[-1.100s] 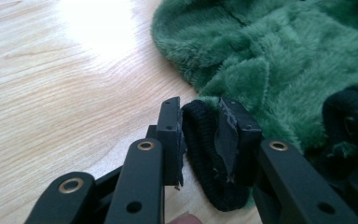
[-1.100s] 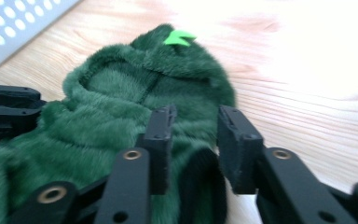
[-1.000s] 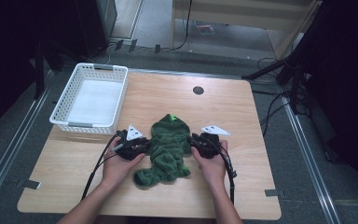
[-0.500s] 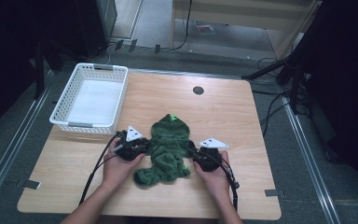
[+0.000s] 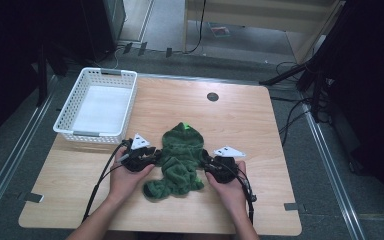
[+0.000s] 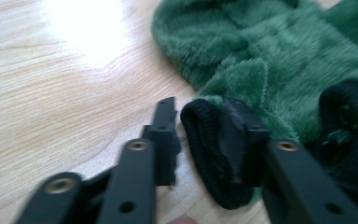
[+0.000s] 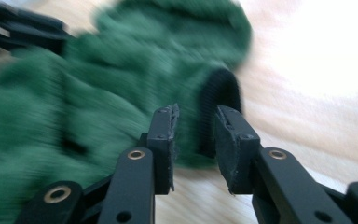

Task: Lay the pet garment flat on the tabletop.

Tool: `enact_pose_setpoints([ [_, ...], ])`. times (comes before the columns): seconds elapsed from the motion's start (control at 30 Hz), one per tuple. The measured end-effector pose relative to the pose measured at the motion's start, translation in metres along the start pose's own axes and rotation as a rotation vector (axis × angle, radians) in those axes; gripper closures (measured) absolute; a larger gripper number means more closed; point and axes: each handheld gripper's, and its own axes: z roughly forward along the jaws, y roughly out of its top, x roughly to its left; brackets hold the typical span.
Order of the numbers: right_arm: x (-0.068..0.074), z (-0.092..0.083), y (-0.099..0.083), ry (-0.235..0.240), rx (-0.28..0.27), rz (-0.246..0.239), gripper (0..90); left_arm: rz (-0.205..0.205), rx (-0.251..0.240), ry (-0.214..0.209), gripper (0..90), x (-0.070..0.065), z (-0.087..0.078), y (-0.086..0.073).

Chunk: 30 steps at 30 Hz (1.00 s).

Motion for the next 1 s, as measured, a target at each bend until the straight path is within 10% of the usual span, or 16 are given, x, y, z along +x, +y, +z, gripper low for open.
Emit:
enact_pose_setpoints([
  [0.3, 0.045, -0.018, 0.024, 0.088, -0.056, -0.078, 57.3, 0.002, -0.061, -0.093, 58.4, -0.013, -0.058, -0.007],
  [0.43, 0.068, -0.008, 0.030, 0.122, -0.048, -0.089, 33.2, -0.004, 0.002, -0.173, 54.1, -0.028, -0.069, -0.026],
  [0.57, 0.084, 0.006, 0.030, 0.131, -0.010, -0.102, 30.7, 0.027, 0.061, -0.194, 53.3, -0.038, -0.063, -0.048],
  [0.73, 0.088, 0.028, 0.022, 0.132, 0.090, -0.123, 61.7, 0.066, 0.072, -0.183, 60.5, -0.040, -0.059, -0.053],
  [0.83, 0.078, 0.021, 0.019, 0.148, 0.034, -0.088, 80.6, 0.077, 0.085, -0.175, 63.7, -0.041, -0.058, -0.055],
  [1.0, 0.061, -0.013, 0.012, 0.136, -0.071, -0.071, 83.8, 0.071, 0.086, -0.166, 64.8, -0.043, -0.057, -0.055],
])
